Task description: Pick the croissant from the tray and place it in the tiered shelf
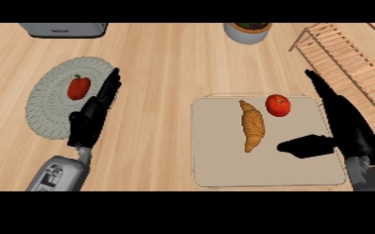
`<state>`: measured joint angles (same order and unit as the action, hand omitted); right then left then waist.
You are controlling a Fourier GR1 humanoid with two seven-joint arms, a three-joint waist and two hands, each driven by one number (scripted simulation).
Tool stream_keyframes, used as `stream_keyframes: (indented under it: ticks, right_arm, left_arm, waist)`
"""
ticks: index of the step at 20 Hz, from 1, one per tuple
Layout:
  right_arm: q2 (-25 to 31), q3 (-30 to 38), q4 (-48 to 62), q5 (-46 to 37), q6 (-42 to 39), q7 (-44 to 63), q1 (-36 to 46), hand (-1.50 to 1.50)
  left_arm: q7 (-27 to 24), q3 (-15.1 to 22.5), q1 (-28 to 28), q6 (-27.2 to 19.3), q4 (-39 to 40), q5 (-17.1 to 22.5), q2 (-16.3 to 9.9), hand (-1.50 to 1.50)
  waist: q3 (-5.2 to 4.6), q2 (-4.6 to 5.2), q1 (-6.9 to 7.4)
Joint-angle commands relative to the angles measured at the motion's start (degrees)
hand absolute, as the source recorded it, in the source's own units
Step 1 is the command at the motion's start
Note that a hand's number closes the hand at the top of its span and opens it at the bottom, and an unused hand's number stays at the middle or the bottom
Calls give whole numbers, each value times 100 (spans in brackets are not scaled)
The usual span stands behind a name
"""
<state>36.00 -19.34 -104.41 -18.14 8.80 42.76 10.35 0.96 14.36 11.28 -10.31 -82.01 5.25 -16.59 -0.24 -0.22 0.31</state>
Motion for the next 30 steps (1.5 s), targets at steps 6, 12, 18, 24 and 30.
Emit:
stream_keyframes:
  ticks: [6,12,18,24,30]
  right_arm:
    - [-576,-944,-528,-727,-1395,2711,1173,-150]
    - [-1325,-1045,-387,-1403,-1418,2743,1183,-150]
    - [-1609,-936,-39,-1832,-1620,2615,1176,-150]
    - [-2064,-783,63,-2217,-1683,2521,1018,-150]
    - [-2374,-410,671,-2420,-1819,2077,1217,-150]
  left_arm:
    - [79,22,-129,-112,-183,-240,172,0]
    - [0,-90,-119,50,-81,-391,296,0]
    - [-108,-347,192,295,337,-288,412,0]
    - [-252,-225,-320,180,-4,-595,517,0]
    - [-114,-457,317,330,603,-575,758,0]
  waist:
    - [18,8,18]
    - [22,14,-12]
    - [21,22,-33]
    - [22,18,-19]
    - [22,29,-44]
